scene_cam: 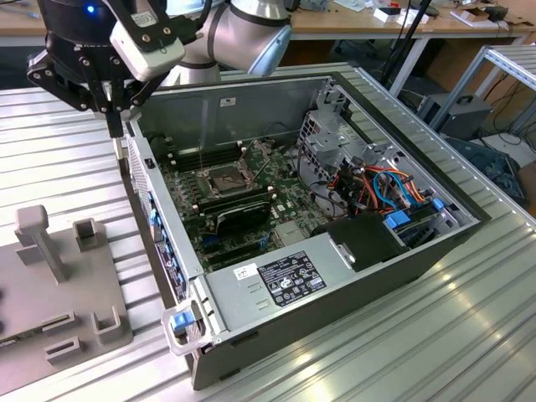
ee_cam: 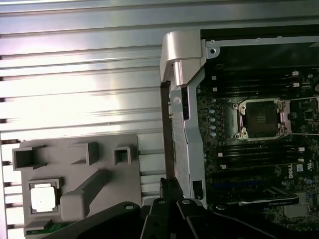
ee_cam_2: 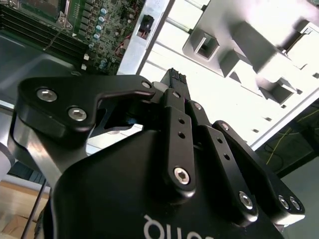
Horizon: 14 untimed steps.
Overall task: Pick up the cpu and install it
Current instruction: 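Reach for the cpu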
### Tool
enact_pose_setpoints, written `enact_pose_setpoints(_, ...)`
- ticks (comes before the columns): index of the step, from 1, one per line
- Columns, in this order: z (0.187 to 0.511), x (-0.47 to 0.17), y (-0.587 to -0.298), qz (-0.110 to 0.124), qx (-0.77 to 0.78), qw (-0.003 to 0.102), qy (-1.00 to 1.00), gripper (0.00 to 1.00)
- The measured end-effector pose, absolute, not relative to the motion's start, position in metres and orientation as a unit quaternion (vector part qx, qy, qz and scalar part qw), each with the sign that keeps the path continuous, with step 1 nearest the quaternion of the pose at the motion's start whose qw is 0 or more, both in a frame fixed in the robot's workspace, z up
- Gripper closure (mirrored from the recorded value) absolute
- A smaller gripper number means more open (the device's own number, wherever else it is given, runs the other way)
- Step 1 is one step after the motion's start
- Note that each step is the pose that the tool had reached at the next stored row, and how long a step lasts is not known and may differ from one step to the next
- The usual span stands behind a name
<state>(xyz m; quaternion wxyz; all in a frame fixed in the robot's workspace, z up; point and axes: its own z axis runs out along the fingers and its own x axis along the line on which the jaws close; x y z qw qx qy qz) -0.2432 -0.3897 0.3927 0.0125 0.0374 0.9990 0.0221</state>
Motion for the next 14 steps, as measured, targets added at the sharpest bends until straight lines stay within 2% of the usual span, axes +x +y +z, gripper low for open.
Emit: enact_pose_setpoints(14, 0.393, -0.267, -0.39, 0.022, 0.037, 0.013, 0.999, 0.89)
